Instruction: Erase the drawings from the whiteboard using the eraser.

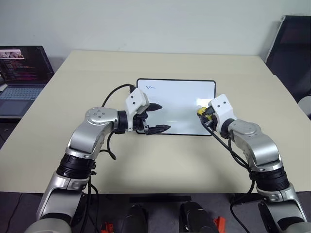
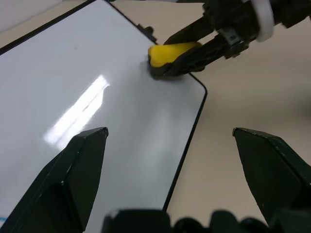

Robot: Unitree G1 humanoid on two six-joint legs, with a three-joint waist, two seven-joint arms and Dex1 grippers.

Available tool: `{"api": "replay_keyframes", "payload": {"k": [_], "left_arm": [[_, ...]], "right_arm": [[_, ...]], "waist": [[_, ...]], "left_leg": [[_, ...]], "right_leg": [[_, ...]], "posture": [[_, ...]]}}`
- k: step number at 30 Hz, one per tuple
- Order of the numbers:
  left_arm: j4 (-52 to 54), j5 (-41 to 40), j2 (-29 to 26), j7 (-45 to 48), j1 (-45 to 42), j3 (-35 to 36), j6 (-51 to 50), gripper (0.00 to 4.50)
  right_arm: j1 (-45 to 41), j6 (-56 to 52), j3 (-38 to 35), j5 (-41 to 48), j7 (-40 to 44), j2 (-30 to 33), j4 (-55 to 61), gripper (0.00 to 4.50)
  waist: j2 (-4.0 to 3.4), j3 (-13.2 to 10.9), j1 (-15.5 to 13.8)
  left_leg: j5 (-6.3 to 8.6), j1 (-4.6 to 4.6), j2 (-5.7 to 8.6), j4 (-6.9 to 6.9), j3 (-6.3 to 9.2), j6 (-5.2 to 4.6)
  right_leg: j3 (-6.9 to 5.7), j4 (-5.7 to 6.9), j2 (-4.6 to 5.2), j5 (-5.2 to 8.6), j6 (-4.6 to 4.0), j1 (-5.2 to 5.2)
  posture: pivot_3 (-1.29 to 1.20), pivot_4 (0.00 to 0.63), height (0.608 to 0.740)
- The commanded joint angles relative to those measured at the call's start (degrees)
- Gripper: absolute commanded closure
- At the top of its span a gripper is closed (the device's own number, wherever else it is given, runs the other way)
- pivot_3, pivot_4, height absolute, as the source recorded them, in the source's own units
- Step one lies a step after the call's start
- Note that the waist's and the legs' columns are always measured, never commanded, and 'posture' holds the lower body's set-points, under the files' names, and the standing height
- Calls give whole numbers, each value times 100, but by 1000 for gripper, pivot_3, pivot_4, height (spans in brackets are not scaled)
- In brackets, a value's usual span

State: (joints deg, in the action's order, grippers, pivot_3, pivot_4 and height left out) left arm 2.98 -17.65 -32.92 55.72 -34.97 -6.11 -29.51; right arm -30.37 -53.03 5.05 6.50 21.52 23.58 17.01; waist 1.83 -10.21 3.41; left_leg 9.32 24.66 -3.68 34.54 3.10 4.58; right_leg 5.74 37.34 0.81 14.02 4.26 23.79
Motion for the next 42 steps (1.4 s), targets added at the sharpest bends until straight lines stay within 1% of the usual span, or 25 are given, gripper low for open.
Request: {"api": "replay_keyframes", "payload": {"k": [1,7,10,15,27,31,36,42], "left_arm": [[365,-64,-122,-399,181,478,-114,0],[879,-117,-125,-1180,706,1036,-545,0],[1124,-87,-105,-1549,927,1253,-689,0],[1351,-20,-119,-2050,1227,1535,-784,0],[1439,-8,-243,-2445,1403,1676,-752,0],[1363,8,-260,-2458,1320,1638,-696,0],[1261,56,-289,-2424,1230,1586,-611,0],[959,121,-292,-2385,1008,1540,-463,0]], "right_arm": [[119,480,-202,206,132,-43,647,3162],[539,766,-208,575,367,-159,1073,3162],[620,1043,-179,736,420,-372,1086,3162],[560,1551,144,577,532,-415,846,3162],[155,2134,419,402,750,-388,100,3162],[142,2294,487,366,730,-563,-218,3162],[-244,2518,663,207,714,-774,-556,3163],[-1380,2913,1176,-448,730,-987,-1645,3164]], "waist": [[0,0,-1],[0,0,-11],[0,0,-11],[0,0,-9],[1,0,-12],[1,0,-11],[0,-1,-11],[-1,-1,-3]], "left_leg": [[0,2,0,-3,0,0],[0,5,-1,-8,1,0],[0,4,-1,-5,1,0],[0,3,-1,1,1,0],[0,3,-1,0,0,1],[0,3,-1,-1,0,1],[0,3,-1,-1,0,1],[0,3,-2,-1,0,1]], "right_leg": [[0,-2,0,-2,5,2],[-2,-8,0,-2,8,2],[-1,-7,0,6,-8,2],[-1,-4,0,8,-15,1],[-2,-8,0,8,-15,1],[-2,-10,0,8,-15,1],[-1,-8,0,7,-15,2],[-2,-3,-1,1,-8,6]], "posture": [[0,150,740],[0,150,740],[0,150,740],[0,150,740],[0,150,740],[0,150,740],[0,150,740],[0,150,740]]}}
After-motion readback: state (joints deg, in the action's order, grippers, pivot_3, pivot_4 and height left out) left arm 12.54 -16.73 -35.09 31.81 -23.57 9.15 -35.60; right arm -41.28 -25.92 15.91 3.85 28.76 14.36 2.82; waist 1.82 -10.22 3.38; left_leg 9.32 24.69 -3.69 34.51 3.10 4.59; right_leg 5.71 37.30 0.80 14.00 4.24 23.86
